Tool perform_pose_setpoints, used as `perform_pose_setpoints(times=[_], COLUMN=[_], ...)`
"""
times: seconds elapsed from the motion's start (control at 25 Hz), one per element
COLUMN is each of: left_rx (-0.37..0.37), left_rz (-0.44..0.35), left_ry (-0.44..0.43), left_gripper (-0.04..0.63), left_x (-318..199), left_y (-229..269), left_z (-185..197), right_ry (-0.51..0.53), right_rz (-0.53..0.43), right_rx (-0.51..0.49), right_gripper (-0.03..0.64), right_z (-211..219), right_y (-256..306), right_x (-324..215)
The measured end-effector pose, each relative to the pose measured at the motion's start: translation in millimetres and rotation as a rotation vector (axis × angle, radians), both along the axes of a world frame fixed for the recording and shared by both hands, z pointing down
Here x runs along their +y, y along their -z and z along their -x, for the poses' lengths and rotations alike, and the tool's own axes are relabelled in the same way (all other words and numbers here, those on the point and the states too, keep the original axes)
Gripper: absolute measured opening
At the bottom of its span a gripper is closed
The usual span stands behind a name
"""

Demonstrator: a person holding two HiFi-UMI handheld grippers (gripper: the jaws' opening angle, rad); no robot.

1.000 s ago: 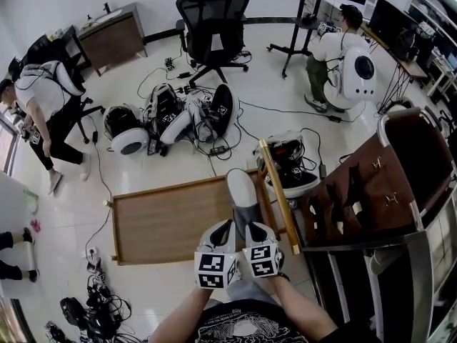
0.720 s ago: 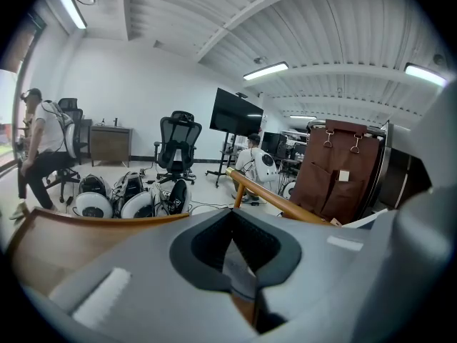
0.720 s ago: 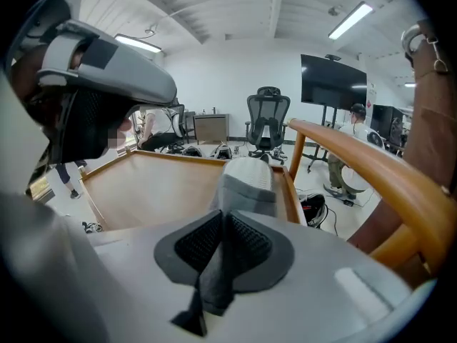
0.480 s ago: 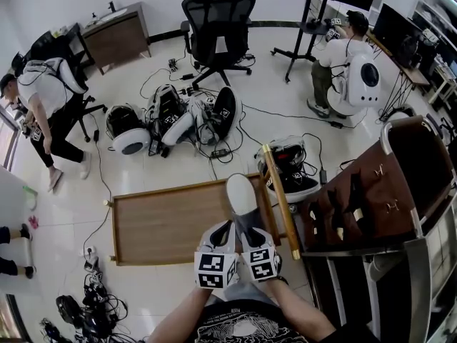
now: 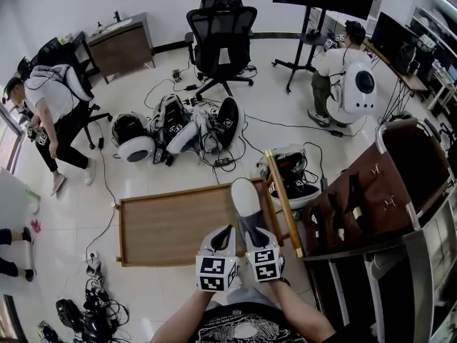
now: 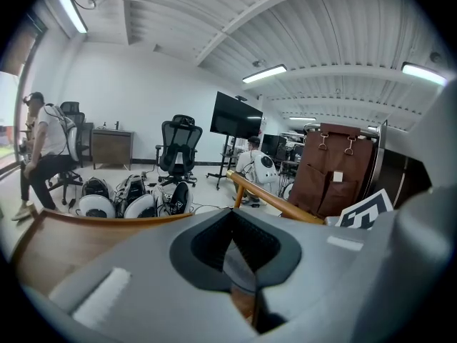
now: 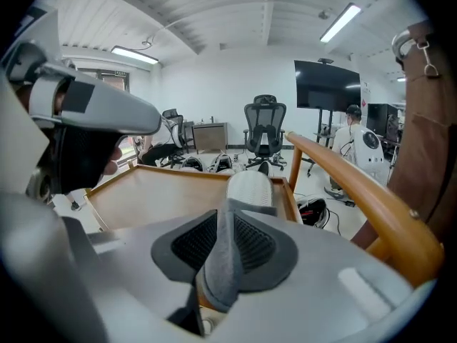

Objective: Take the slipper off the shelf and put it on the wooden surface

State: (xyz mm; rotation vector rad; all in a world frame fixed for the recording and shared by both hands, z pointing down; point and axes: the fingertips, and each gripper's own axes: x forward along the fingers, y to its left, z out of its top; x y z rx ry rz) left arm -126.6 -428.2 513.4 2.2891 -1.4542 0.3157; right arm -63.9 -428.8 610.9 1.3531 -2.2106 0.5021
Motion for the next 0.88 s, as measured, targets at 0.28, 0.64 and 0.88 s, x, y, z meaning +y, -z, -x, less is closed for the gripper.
perform_pose_setpoints(times=[0.28,0.64,0.88], left_rx=[0.008,0.02,0.019], left_rz=[-0.026,-0.07,-0.091], left_ry=[0.007,0.028,0.051], left_gripper=[0.005,0.005,0.005], left_x=[28.1,90.2,138.4], left_y=[15.8,33.5,39.5], left_z=[20.2,64.4,91.1], right_ry=[-0.021,-0.012,0.017], right_rz=[-0.099,-0.211,-0.262], right_rx=[-0.018,-0.058,-0.071], right_gripper=[0.017,0.0,0.0], right_z=[14.3,55.8,85.4], right_y=[41.5,92.9,117.2], right_x=[15.2,67.8,114.1])
